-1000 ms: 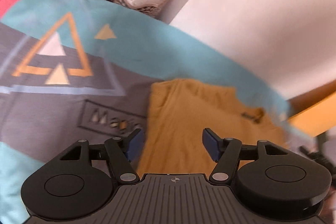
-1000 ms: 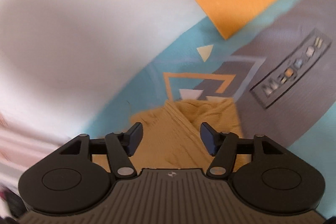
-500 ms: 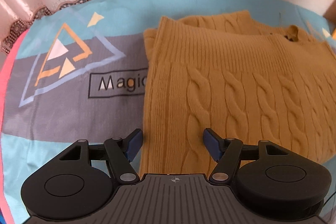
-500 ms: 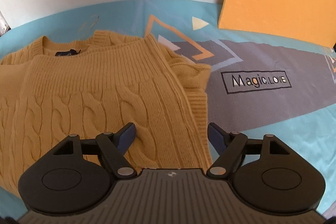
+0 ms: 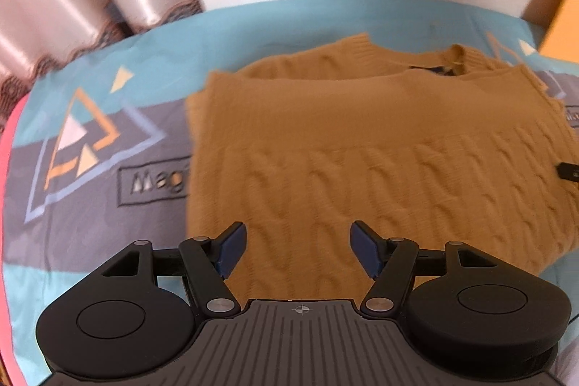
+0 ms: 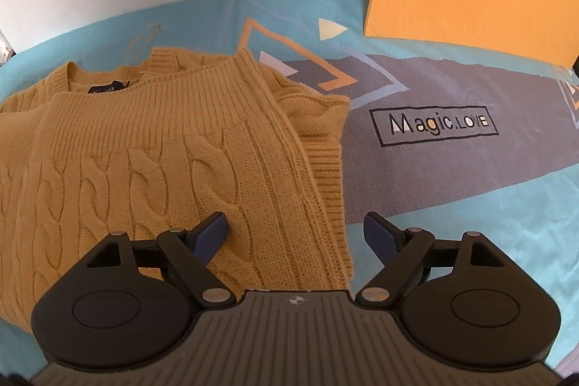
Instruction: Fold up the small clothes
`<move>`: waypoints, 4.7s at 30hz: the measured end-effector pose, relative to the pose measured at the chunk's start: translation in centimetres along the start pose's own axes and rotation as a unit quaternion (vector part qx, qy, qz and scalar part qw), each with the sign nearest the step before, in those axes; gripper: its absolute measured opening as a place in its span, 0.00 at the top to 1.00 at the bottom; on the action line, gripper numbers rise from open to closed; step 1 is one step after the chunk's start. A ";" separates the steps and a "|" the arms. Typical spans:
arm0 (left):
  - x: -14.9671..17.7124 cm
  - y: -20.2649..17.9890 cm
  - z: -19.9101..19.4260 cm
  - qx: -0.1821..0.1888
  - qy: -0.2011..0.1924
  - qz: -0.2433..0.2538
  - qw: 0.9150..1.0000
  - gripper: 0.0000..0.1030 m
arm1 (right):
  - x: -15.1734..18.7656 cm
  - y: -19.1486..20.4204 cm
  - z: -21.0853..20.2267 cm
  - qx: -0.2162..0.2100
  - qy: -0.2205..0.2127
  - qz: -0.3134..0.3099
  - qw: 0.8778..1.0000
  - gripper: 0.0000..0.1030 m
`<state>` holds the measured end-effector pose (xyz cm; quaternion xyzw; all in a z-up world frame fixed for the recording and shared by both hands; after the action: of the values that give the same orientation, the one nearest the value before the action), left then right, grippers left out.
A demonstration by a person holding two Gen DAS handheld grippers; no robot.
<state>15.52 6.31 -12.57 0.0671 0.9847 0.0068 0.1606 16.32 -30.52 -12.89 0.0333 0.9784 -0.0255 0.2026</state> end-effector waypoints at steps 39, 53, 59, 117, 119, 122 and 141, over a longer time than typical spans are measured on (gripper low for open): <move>-0.7 -7.4 5.2 -0.001 0.018 0.057 0.998 0.00 | 1.1 -5.5 1.7 -0.401 -0.012 0.343 0.849 0.67; 5.8 10.9 -4.3 -0.067 -0.050 -0.136 0.987 0.00 | -4.0 20.3 -8.9 -0.420 -0.054 0.027 0.906 0.70; 8.9 14.9 -4.5 -0.067 -0.030 -0.210 0.975 0.00 | 3.1 33.2 -6.9 -0.317 -0.057 -0.238 0.916 0.55; 0.0 -1.4 -1.6 0.339 -0.045 -0.043 0.939 0.00 | -1.3 9.7 -4.6 -0.467 0.083 0.188 0.860 0.36; 0.2 -3.2 -2.4 0.349 -0.052 -0.027 0.935 0.00 | -1.5 7.6 -6.0 -0.469 0.076 0.183 0.861 0.36; 0.4 -5.6 -0.7 0.295 -0.028 0.003 0.955 0.00 | -1.3 4.8 -6.7 -0.458 0.073 0.188 0.866 0.27; 6.6 -6.1 -1.9 0.038 -0.011 0.062 0.997 0.00 | 6.5 3.4 -8.2 -0.210 0.051 0.104 0.971 0.10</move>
<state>7.96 1.14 -13.02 0.1339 0.9764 -0.0215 0.1683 7.42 -26.21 -8.10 0.0925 0.9621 0.2031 0.1566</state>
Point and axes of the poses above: each gripper's, at about its wrist camera, not at the fingertips, and z roughly the way its jaws point, y to its left, x to its underside, the point moved 5 cm from there along z, roughly the way its jaws point, and after that the axes turned 1 degree about -x, right-handed, at the moved point
